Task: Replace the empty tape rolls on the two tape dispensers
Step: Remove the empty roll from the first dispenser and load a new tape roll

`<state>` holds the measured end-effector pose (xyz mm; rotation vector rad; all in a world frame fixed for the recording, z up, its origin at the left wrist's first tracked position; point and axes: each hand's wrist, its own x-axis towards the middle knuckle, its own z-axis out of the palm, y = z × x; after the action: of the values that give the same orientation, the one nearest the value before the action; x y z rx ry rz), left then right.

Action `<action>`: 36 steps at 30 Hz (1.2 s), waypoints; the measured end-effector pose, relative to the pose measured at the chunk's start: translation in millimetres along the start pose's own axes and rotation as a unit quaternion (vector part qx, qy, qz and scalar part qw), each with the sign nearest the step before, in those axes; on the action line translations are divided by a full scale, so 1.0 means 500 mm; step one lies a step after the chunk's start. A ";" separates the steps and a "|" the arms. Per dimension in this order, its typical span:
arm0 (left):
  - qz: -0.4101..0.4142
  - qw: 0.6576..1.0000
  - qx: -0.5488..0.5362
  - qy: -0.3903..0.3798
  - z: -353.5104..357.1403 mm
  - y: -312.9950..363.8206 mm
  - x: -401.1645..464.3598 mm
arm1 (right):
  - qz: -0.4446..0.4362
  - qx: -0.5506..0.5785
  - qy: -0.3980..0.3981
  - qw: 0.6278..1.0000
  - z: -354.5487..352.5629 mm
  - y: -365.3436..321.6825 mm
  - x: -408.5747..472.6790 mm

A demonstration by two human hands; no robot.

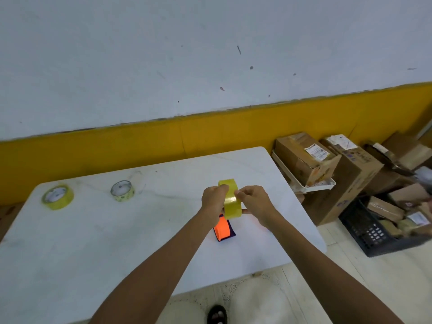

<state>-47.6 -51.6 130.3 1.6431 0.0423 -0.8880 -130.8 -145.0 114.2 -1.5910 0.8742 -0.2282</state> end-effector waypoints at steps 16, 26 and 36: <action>0.024 0.984 0.174 0.014 0.041 -0.104 0.184 | 0.139 0.000 -0.039 0.990 -0.010 0.148 0.154; -0.086 0.971 0.163 0.156 -0.036 -0.221 0.185 | 0.137 0.003 -0.101 0.985 0.010 0.205 0.184; -0.125 0.980 0.018 0.157 -0.015 -0.205 0.204 | 0.105 -0.013 -0.136 0.985 0.003 0.218 0.190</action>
<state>-20.6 -58.8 -11.9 1.8244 0.4615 -0.8103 -107.6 -201.5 -16.7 -1.4981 0.8241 0.1485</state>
